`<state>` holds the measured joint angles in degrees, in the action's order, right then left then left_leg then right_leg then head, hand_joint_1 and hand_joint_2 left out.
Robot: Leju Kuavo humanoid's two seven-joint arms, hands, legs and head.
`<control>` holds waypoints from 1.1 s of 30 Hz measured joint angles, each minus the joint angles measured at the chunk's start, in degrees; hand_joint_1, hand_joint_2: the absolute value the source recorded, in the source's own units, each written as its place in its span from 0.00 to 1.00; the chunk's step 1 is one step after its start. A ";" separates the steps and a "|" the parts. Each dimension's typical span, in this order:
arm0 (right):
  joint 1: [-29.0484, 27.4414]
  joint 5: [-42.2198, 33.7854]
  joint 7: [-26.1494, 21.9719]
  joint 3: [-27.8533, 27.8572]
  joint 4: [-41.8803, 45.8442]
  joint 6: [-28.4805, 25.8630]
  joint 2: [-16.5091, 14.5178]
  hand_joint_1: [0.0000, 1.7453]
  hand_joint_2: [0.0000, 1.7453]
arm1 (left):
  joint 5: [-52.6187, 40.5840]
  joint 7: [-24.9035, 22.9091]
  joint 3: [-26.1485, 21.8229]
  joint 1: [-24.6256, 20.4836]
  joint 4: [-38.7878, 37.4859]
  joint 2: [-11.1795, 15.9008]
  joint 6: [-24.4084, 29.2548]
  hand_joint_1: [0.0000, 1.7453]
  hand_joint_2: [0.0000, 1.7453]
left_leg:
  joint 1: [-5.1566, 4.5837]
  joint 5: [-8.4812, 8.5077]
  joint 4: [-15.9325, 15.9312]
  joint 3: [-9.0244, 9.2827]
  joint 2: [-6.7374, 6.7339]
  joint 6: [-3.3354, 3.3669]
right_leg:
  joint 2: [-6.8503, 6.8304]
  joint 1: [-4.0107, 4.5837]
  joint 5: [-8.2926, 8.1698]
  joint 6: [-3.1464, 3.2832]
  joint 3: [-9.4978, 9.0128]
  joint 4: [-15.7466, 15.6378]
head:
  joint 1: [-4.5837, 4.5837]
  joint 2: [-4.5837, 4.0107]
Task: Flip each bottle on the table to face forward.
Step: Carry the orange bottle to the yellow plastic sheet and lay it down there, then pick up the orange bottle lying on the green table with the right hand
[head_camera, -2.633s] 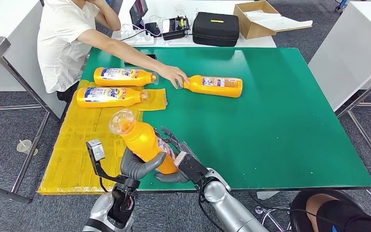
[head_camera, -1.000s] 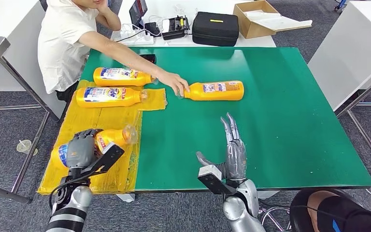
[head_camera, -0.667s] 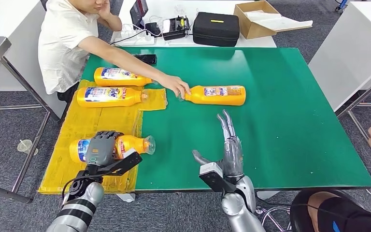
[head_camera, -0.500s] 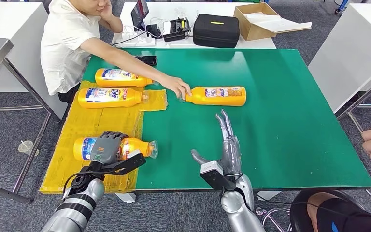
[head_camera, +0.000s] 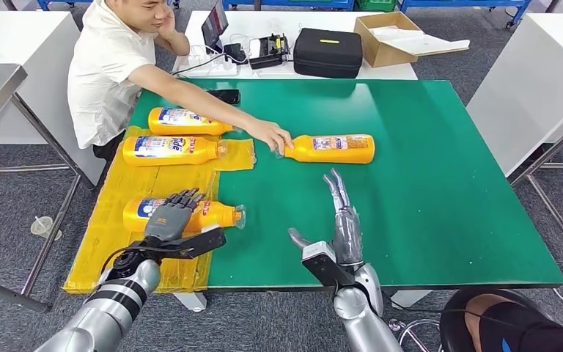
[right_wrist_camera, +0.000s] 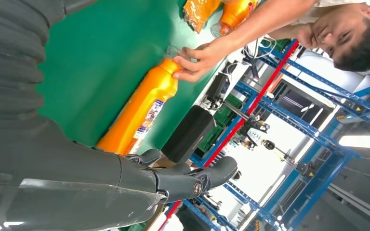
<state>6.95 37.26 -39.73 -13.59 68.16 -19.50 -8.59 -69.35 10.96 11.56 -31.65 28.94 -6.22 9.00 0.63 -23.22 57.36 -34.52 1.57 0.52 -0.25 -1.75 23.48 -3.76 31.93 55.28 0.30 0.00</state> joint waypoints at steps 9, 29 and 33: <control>1.77 -1.45 -0.06 -0.80 -3.35 -1.39 1.00 0.00 1.00 | 5.15 4.50 -0.12 -1.27 -0.97 0.12 -3.18 0.00 1.00 | 0.01 0.05 0.01 0.21 0.04 0.00 | -0.05 0.00 -0.02 -0.08 0.05 0.00 | 0.01 0.00; -2.33 31.41 18.21 1.56 1.62 -4.90 4.78 0.00 1.00 | 3.31 1.39 15.35 18.93 40.95 0.16 3.20 0.00 1.00 | 0.00 0.08 0.09 -1.27 -0.25 0.04 | 0.04 -0.01 -0.20 -0.04 1.39 0.02 | 0.01 0.00; -3.17 39.23 26.13 0.32 3.10 -0.94 8.56 0.00 1.00 | 1.82 1.20 16.83 23.02 48.61 0.53 4.68 0.00 1.00 | 0.00 0.04 0.08 -1.38 -0.27 0.03 | 0.05 -0.01 -0.20 -0.04 1.53 0.01 | 0.01 0.00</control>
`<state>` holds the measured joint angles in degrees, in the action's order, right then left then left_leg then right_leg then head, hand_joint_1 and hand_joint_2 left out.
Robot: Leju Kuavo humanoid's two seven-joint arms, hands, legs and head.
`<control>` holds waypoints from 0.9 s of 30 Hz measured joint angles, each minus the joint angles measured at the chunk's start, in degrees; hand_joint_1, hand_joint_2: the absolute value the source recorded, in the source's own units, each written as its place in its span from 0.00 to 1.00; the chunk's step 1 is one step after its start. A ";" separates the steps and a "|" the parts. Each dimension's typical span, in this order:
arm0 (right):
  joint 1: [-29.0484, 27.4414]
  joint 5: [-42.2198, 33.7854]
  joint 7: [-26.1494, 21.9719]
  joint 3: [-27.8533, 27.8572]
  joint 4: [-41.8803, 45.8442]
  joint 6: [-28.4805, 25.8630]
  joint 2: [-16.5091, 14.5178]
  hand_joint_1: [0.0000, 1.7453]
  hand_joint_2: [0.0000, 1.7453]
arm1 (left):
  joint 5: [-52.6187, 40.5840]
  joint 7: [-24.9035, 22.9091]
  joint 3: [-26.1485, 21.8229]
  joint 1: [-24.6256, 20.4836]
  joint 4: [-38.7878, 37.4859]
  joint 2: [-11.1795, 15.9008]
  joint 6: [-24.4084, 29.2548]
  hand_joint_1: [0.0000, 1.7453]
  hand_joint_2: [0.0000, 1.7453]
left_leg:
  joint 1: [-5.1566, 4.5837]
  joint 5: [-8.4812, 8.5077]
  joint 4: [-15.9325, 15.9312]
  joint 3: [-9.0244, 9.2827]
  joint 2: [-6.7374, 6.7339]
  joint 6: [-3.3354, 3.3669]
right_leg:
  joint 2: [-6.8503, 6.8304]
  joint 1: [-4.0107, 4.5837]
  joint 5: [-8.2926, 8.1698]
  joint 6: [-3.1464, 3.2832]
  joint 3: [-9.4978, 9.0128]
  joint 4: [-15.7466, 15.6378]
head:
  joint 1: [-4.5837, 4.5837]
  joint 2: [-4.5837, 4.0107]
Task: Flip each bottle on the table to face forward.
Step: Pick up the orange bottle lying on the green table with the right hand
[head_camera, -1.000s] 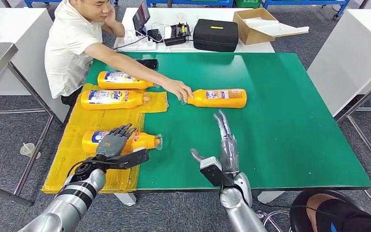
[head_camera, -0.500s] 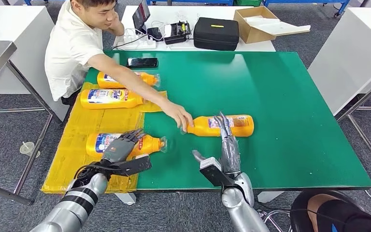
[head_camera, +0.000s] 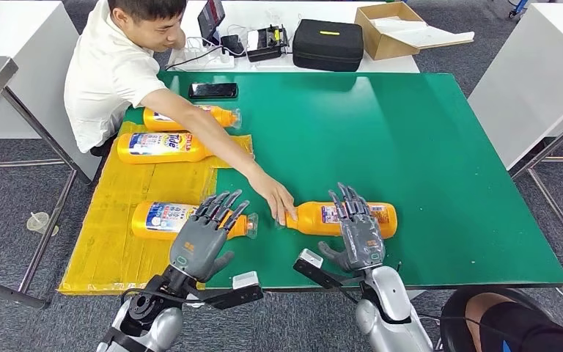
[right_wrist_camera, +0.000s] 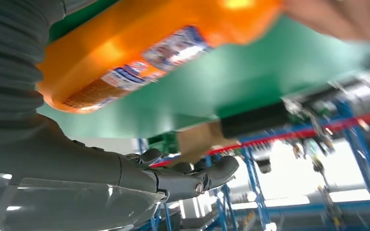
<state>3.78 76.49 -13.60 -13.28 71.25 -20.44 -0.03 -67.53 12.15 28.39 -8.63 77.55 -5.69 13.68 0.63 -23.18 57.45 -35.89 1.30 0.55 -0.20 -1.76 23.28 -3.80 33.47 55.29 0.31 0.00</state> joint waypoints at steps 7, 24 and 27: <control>-0.84 3.36 4.62 -1.31 1.13 2.18 5.80 0.00 1.00 | 0.97 1.25 1.08 4.98 7.27 0.08 1.10 0.00 1.00 | 0.00 0.00 0.00 -0.06 -0.07 0.00 | 0.02 0.00 -0.01 0.00 0.07 -0.01 | 0.01 0.00; 1.36 6.36 10.37 1.24 -2.84 10.31 10.72 0.00 1.00 | 11.31 5.82 1.02 10.95 14.05 -2.49 0.93 0.00 1.00 | 0.01 0.00 0.00 -0.11 -0.08 0.00 | 0.03 0.04 -0.02 0.00 0.12 -0.01 | 0.02 0.00; 2.08 5.74 10.65 1.65 -3.93 10.41 10.68 0.00 1.00 | 11.72 6.15 0.93 11.04 14.05 -2.58 0.69 0.00 1.00 | 0.02 0.00 0.00 -0.11 -0.08 0.00 | 0.03 0.03 -0.02 0.00 0.12 -0.01 | 0.01 0.00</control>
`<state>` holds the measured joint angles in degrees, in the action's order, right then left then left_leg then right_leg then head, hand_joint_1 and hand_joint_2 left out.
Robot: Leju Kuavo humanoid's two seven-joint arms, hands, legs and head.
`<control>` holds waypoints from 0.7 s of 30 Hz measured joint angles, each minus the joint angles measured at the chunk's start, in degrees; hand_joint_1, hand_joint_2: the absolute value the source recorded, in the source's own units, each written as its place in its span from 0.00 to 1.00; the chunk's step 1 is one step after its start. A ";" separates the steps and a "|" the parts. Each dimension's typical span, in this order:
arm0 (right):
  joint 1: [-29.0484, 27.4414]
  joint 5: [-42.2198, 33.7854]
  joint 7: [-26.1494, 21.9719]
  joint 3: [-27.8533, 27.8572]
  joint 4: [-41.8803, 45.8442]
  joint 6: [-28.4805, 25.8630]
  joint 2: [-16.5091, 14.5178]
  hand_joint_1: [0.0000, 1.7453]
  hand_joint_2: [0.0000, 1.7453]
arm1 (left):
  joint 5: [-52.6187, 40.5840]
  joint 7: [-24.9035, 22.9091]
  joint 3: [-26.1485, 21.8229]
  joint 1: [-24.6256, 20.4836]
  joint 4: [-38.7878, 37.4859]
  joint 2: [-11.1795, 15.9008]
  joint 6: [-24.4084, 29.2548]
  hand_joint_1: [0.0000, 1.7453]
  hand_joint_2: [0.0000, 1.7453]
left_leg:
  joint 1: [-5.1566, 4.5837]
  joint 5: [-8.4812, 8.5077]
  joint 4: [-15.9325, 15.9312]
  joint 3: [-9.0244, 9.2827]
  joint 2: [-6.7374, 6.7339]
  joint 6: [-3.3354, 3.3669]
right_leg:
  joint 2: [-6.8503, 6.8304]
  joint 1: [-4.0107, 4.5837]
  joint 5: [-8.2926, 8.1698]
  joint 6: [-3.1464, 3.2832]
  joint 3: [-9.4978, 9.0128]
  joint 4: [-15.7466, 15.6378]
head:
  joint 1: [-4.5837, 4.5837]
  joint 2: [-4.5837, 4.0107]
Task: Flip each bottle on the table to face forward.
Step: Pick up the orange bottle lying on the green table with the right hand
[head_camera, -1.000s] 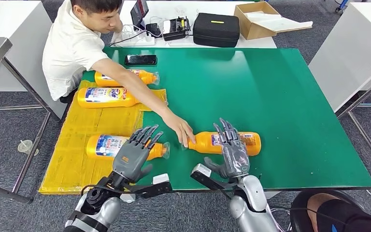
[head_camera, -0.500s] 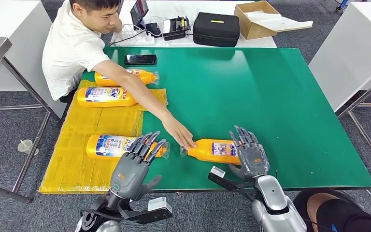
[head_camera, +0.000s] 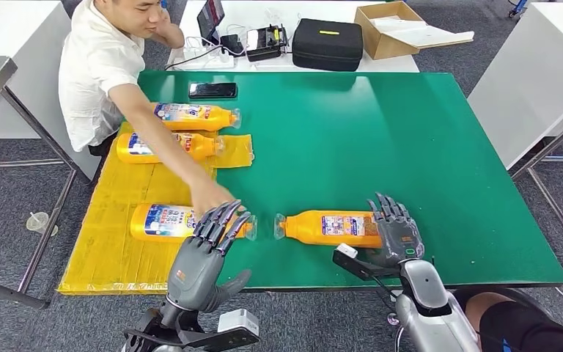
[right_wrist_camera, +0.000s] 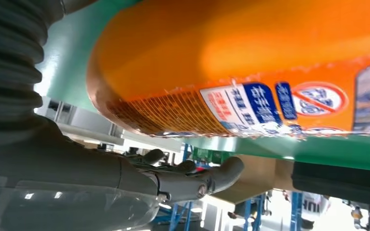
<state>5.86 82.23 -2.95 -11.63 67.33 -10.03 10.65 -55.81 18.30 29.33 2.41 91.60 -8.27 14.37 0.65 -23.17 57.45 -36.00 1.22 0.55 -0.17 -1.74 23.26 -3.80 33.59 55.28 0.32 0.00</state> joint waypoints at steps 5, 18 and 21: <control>2.18 -4.00 -2.54 1.12 -3.48 0.27 -0.14 0.00 1.00 | 1.32 0.98 -0.25 -0.06 -0.03 -0.02 -0.63 0.00 1.00 | -0.02 0.01 0.01 0.02 0.00 0.01 | 0.00 -0.02 -0.02 -0.01 -0.01 -0.01 | -0.01 0.00; 9.76 -16.14 -14.62 1.75 -18.52 2.28 -0.39 1.00 1.00 | 6.53 4.82 -0.18 -2.86 -2.58 -0.02 -0.74 0.00 1.00 | -0.01 -0.02 0.00 0.57 -0.35 0.00 | 0.26 0.00 -0.13 0.01 -0.16 -0.04 | 0.00 0.00; 11.56 -20.88 -18.60 1.77 -22.07 3.08 0.26 1.00 1.00 | 8.44 6.02 0.25 -4.00 -3.71 -0.02 -0.58 0.00 1.00 | -0.01 -0.13 -0.01 0.81 -0.36 0.06 | 0.29 -0.01 -0.01 0.10 0.01 -0.06 | -0.02 0.00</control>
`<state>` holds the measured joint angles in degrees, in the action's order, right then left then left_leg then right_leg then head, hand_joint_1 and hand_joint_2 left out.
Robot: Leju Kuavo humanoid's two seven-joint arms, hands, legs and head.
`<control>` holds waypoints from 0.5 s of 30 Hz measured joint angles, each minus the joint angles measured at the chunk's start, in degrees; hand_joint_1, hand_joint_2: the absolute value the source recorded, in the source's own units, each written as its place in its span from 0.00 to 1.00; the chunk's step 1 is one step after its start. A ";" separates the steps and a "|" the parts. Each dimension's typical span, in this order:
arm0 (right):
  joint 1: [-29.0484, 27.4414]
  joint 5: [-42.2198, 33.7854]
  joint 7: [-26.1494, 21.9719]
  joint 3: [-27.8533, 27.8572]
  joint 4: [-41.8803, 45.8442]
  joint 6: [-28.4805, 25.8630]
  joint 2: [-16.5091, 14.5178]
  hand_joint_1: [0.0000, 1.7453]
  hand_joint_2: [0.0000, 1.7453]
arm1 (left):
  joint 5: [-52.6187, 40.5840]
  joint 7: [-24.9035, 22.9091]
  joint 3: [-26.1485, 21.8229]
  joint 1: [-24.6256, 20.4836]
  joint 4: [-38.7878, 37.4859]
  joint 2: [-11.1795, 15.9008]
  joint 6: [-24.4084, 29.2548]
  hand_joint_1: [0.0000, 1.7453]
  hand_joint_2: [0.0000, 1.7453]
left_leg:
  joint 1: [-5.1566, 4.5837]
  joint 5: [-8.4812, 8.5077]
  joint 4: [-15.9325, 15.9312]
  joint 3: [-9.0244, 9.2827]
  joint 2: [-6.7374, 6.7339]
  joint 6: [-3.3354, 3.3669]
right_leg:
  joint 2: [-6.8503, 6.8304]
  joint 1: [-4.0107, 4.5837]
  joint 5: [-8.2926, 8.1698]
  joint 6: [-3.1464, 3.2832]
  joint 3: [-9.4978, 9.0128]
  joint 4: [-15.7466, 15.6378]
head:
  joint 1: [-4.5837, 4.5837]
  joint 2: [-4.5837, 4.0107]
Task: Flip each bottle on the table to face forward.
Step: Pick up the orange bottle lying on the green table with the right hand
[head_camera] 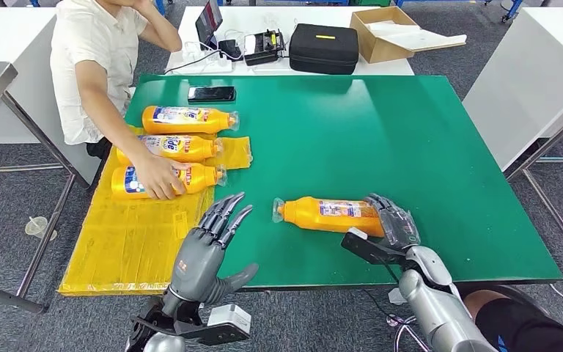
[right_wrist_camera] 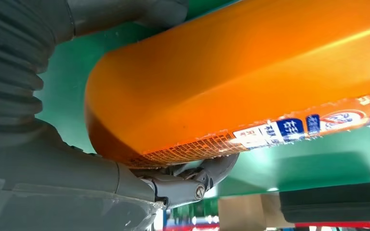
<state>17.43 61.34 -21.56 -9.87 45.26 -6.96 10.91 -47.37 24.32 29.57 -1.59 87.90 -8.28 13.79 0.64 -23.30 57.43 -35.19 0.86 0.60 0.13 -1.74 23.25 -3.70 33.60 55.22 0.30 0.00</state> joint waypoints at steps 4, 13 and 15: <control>1.32 -3.45 -2.62 0.00 -2.89 0.91 0.51 1.00 1.00 | 1.29 0.68 0.24 -0.57 -0.85 0.00 0.07 0.00 1.00 | -0.01 -0.04 0.01 0.12 -0.02 0.04 | 0.10 0.00 -0.04 -0.10 -0.09 -0.01 | 0.00 0.00; 2.15 -9.48 -7.37 -0.46 -6.29 4.17 1.17 1.00 1.00 | 9.89 3.33 1.00 -1.41 -2.21 -0.57 -2.78 0.00 1.00 | 0.00 -0.08 0.02 0.29 -0.27 0.02 | 0.26 0.01 -0.07 -0.14 -0.67 -0.01 | 0.01 0.00; 1.71 -12.33 -8.70 -0.31 -6.22 5.32 1.23 1.00 1.00 | 14.64 3.20 0.82 -1.33 -2.35 -1.16 -5.26 0.00 1.00 | 0.00 -0.13 0.02 0.33 -0.26 0.02 | 0.26 0.01 -0.03 -0.14 -0.51 -0.01 | 0.01 0.00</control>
<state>19.14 49.01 -30.26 -10.17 39.04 -1.64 12.15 -32.73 27.52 30.39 -2.92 85.55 -9.45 8.52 0.64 -23.43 57.46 -34.85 0.60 0.62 0.39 -1.73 23.22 -3.84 33.10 55.21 0.31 0.00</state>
